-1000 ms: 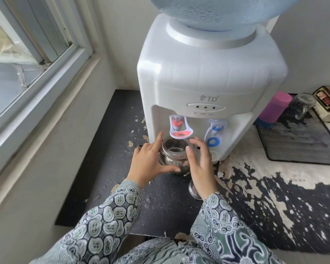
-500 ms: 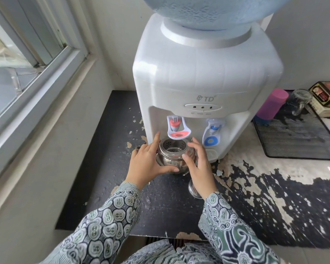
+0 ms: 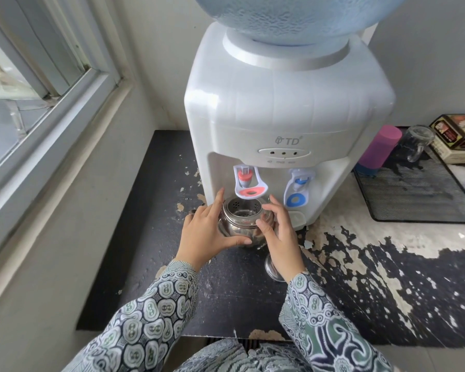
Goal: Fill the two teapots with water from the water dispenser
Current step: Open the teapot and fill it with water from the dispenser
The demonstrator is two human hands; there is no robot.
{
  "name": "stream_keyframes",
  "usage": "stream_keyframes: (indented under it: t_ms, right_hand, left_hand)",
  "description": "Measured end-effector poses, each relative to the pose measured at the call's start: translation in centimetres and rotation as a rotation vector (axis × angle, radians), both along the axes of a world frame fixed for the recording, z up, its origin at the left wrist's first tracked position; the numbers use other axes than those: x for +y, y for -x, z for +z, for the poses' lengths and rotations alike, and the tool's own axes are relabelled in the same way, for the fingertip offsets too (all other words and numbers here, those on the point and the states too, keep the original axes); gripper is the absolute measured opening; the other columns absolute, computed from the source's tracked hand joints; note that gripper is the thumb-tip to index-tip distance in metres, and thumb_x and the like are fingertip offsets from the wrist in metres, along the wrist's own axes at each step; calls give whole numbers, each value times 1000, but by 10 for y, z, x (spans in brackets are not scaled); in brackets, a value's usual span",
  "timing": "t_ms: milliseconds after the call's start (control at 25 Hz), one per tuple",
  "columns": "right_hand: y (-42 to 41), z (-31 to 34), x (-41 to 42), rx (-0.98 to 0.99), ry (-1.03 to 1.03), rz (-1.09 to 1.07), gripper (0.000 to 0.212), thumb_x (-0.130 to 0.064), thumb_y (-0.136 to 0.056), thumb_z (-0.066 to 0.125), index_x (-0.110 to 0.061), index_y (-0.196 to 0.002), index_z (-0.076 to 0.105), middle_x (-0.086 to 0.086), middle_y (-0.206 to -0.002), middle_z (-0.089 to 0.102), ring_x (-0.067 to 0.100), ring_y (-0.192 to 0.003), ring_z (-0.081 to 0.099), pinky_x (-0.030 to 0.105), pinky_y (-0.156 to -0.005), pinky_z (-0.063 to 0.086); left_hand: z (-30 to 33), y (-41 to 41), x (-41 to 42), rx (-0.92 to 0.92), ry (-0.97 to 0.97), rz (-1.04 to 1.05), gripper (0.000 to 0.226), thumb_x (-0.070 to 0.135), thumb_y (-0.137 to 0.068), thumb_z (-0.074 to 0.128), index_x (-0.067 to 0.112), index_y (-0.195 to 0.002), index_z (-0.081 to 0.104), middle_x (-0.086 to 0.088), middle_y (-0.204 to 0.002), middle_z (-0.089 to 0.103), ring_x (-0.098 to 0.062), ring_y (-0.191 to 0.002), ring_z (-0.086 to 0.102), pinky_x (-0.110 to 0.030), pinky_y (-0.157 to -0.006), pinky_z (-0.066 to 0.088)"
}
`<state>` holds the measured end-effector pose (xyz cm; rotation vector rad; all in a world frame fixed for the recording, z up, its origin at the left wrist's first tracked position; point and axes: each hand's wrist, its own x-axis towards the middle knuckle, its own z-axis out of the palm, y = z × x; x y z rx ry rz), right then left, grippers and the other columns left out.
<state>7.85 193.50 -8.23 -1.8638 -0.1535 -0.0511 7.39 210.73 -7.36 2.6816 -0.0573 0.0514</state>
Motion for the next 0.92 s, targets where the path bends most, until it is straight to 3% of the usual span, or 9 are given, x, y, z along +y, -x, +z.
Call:
stream_keyframes:
  t_ms: [280,520,920]
  right_hand:
    - [-1,-3,-1,38,-82,12,25,-12,-87,57,-19,-110,51,-4,-144,35,5,-133,31,22,-109,26]
    - [-1,-5,-1,49,-99,13,25,-14,-86,57,-19,-110,51,-9,-142,33,6,-134,31,27,-111,26]
    - [-2,-4,-3,60,-101,22,23,-15,-85,59,-16,-107,54,-14,-140,35,1,-131,34,28,-110,30]
  left_hand:
    - [5,1,-1,24,57,-2,123,84,-48,53,31,-146,2,-1,-129,54,-18,-117,46,-42,-93,45]
    - [8,3,-2,44,86,8,122,80,-49,59,34,-146,2,1,-130,53,-16,-117,44,-39,-85,48]
    - [12,3,-3,81,161,12,121,79,-47,61,35,-145,5,0,-129,52,-17,-116,43,-40,-85,49]
